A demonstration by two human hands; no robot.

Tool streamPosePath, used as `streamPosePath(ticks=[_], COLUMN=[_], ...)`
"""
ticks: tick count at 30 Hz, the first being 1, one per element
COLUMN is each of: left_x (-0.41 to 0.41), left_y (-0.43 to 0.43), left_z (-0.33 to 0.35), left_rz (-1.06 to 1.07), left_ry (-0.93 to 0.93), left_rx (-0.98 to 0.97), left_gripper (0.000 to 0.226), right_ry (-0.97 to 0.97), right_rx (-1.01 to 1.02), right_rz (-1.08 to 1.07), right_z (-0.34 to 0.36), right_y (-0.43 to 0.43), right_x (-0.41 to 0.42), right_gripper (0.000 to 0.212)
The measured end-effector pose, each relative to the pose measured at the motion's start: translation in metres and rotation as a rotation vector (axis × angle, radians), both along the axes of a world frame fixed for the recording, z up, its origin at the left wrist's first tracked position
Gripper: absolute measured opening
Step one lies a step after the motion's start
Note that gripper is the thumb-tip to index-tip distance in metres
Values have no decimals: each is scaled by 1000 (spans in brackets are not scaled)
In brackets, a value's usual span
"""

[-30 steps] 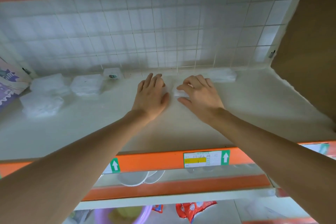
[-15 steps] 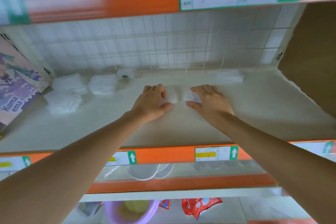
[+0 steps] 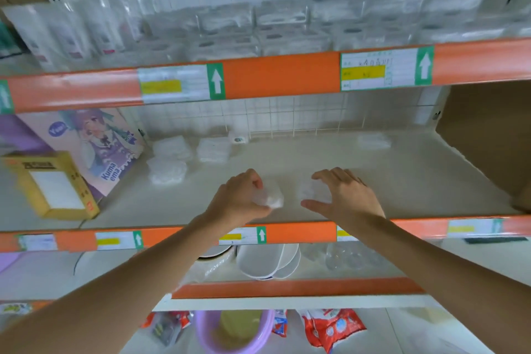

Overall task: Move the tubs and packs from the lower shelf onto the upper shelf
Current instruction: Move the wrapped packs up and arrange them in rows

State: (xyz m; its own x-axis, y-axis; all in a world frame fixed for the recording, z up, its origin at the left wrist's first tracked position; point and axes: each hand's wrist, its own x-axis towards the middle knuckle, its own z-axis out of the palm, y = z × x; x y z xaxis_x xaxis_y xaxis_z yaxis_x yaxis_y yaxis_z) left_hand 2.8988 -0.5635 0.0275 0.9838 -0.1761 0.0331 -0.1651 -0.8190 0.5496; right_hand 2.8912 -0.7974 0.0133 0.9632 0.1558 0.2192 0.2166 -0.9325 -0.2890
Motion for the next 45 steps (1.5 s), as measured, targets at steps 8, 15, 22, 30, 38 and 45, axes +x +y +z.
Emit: streamPosePath(ticks=[8,15,22,30,38,45], left_x=[-58,-99,-120,-98,-28,21], left_y=[36,59,72,75,54,42], left_z=[66,125,192,261,286,301], left_rz=[-106,-167,-290,-293,-221,-161], left_ry=[-129,-111,-210,-322,-316,-290], left_rx=[79,19,-23,-96,-71,-76], left_gripper=[42,48,44,46,56,57], right_ry=[-46,-54,-80,-271,-253,-105], right_rx=[-23,-83,-107,-15,-42,-171], right_rz=[79,150,156,122,65,115], right_z=[60,131,200,266,298,296], right_y=[31,43,47,32,8,-11], right_x=[-50,-91,-119,-101,-29,35], right_gripper=[62,60,61,61,61,69])
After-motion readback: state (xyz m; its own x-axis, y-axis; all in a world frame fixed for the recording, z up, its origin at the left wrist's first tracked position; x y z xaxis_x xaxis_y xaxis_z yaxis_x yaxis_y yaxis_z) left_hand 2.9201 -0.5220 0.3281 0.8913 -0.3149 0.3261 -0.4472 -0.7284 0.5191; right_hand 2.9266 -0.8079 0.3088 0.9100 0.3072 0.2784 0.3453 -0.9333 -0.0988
